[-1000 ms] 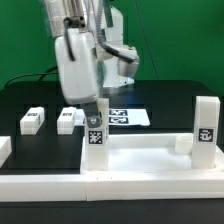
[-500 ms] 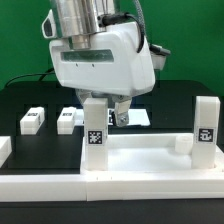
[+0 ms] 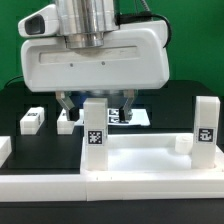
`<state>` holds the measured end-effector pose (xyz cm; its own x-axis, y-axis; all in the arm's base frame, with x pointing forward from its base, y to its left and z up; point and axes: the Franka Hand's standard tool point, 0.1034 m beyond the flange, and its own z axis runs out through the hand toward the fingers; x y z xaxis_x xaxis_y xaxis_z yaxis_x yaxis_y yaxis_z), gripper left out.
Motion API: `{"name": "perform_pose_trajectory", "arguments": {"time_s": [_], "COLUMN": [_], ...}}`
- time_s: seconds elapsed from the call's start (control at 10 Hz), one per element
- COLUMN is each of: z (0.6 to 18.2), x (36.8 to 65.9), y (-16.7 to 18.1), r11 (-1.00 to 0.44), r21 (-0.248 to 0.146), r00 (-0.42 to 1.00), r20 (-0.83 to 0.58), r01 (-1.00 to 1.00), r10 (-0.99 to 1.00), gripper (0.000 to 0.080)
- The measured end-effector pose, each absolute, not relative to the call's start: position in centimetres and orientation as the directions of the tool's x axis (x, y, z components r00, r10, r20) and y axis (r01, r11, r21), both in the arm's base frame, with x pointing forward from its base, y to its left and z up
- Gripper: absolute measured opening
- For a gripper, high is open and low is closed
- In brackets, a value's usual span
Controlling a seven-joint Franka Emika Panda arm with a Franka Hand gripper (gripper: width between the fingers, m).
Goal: Assemble desk
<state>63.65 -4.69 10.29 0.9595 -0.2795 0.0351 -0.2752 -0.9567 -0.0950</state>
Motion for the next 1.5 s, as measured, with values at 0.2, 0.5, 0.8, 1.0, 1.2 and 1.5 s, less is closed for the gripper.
{"name": "perform_pose_trajectory", "arguments": {"time_s": [0.2,0.5,0.8,1.0,1.2,1.5], "z": [10.27,10.18,10.24,10.28,10.25,10.47], "x": [63.64,63.53,63.54,63.43,63.44,63.68], "y": [-4.67,-5.01,-5.14,-5.11,-4.83,-4.72], "r11": [-0.943,-0.878,-0.723,-0.441,-0.107,0.219], "r21": [-0.096,-0.097,-0.099,-0.085,-0.079,-0.047], "r00": [0.946,0.881,0.728,0.446,0.116,-0.207], "r20": [0.031,0.014,-0.012,-0.056,-0.128,-0.175], "r01": [-0.317,-0.469,-0.683,-0.894,-0.991,-0.975], "r10": [-0.321,-0.472,-0.686,-0.893,-0.985,-0.962], "gripper": [0.062,0.0294,0.0293,0.0293,0.0293,0.0293]}}
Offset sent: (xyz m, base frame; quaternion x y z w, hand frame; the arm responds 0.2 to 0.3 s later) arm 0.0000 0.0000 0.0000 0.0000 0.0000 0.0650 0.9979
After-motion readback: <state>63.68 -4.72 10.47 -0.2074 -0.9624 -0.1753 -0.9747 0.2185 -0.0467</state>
